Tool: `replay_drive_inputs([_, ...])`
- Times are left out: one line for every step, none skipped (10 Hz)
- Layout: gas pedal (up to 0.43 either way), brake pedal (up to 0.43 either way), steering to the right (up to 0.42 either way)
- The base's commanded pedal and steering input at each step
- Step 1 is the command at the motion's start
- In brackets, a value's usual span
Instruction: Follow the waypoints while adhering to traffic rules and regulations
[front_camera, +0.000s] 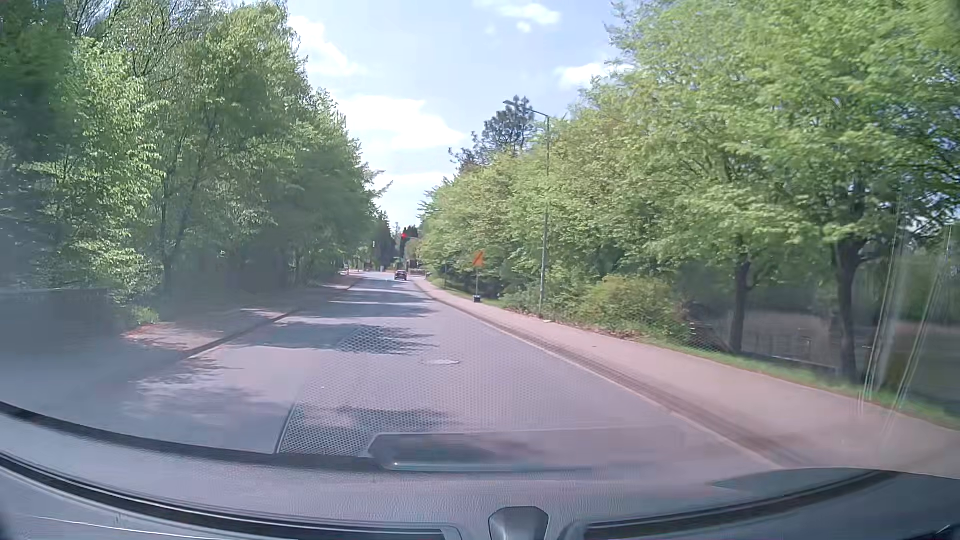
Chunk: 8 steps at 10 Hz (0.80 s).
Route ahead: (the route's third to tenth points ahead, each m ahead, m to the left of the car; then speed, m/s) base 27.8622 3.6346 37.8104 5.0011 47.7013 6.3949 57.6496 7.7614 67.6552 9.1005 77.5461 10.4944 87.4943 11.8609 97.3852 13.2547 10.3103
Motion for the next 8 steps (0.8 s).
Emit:
replay_drive_inputs([0.047,0.0,-0.043])
replay_drive_inputs([0.039,0.0,-0.043])
replay_drive_inputs([0.039,0.0,-0.042])
replay_drive_inputs([0.02,0.0,-0.039])
replay_drive_inputs([0.02,0.0,-0.036])
replay_drive_inputs([0.02,0.0,-0.03])
replay_drive_inputs([0.02,0.0,-0.026])
replay_drive_inputs([0.02,0.0,-0.026])
